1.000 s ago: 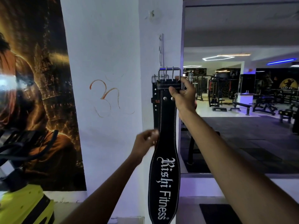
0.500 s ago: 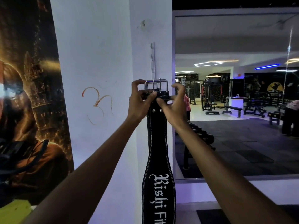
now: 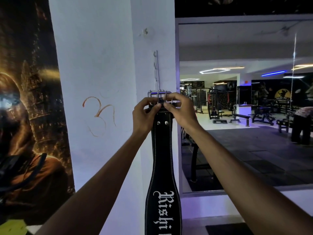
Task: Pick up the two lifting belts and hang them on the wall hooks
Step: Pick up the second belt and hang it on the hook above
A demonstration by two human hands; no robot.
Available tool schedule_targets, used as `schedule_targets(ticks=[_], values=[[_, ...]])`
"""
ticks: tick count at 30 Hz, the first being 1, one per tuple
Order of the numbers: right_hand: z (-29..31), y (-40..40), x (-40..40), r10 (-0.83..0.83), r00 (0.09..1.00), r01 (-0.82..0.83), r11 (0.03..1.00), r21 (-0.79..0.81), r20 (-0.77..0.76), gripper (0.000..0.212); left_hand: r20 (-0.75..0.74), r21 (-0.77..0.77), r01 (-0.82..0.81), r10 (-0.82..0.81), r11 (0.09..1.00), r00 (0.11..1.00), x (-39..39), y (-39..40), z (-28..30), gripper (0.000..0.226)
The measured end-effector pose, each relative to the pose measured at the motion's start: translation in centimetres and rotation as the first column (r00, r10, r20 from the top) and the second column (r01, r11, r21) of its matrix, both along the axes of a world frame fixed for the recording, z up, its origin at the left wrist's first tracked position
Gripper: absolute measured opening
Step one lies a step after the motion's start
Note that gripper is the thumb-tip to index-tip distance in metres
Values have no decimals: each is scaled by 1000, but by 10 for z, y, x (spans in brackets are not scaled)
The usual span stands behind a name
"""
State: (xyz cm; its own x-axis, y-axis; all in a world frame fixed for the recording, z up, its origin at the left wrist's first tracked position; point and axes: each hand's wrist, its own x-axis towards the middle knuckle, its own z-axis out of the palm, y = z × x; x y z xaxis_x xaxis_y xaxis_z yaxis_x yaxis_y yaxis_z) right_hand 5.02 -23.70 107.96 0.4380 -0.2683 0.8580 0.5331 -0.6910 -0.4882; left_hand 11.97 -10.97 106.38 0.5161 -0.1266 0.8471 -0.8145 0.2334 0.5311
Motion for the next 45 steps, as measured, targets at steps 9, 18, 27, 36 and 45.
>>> schedule_targets(ticks=[9,18,27,36,45], values=[[1,-14,7,38,994,-44,998,52,99,14,0,1,-19,19,1000,1000,3,-12,5,4],[34,-50,31,96,988,-101,994,33,121,12,-23,-80,-51,50,995,999,17,-43,32,18],[49,-92,108,103,980,-117,991,71,171,9,-123,-151,6,-25,988,992,82,-88,47,47],[66,-123,209,61,958,-88,992,87,279,10,-74,-149,55,-67,987,995,195,-123,66,40],[114,-141,285,-29,943,-10,993,116,331,11,8,-203,50,-49,978,999,277,-153,116,43]])
